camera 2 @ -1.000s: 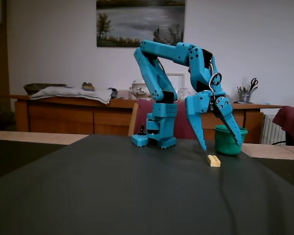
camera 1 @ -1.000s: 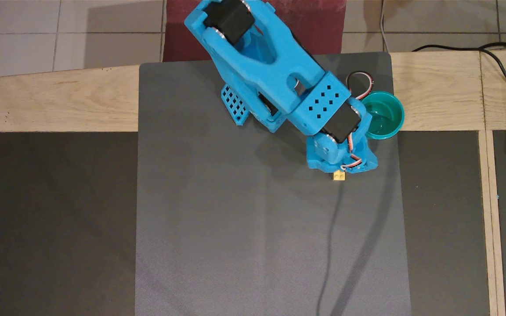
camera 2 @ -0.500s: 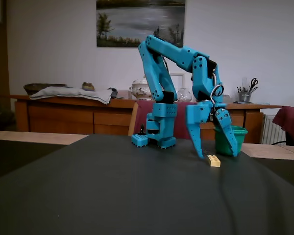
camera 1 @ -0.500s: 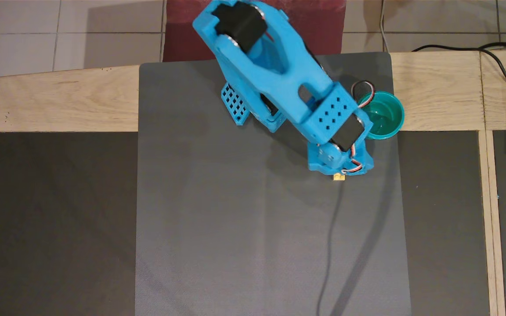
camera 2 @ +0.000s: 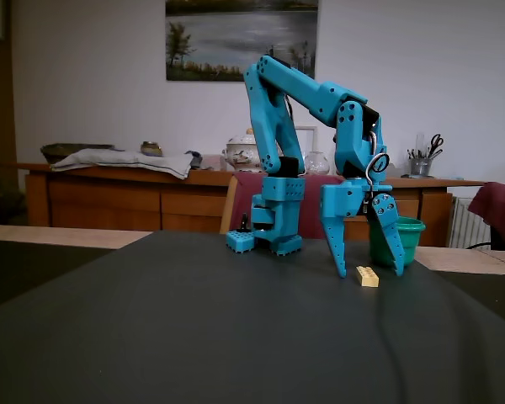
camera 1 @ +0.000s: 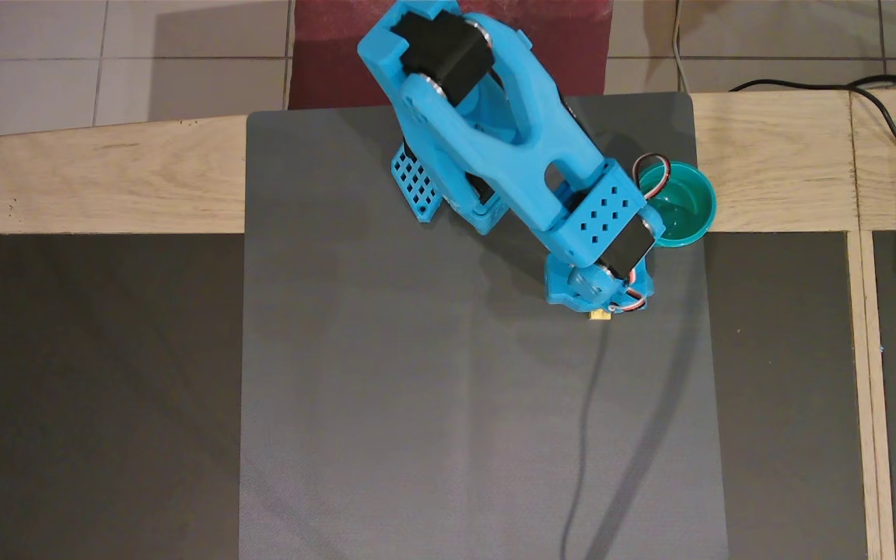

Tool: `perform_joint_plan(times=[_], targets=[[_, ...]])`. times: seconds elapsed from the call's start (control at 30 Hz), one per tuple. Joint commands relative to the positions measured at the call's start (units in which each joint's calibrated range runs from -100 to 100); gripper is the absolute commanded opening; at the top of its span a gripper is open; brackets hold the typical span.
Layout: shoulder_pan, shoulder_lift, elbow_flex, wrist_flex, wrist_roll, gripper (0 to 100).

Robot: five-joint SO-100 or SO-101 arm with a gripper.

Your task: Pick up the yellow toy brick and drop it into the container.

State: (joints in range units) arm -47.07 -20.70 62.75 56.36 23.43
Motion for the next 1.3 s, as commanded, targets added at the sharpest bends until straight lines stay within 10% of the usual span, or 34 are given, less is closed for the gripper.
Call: perform_joint_plan(times=[0.0,0.13,0.43,0.93,1.27], targets=[[0.0,0.4,-1.2,-0.2,0.3,15],[0.2,0.1,-1.2,-0.2,0.0,0],[0.7,-0.7,-3.3,1.0,0.1,0],[-0.6,-4.9,-37.2,38.1,0.4,0],[-17.9,-13.2,-37.5,42.1,-5.4,0]])
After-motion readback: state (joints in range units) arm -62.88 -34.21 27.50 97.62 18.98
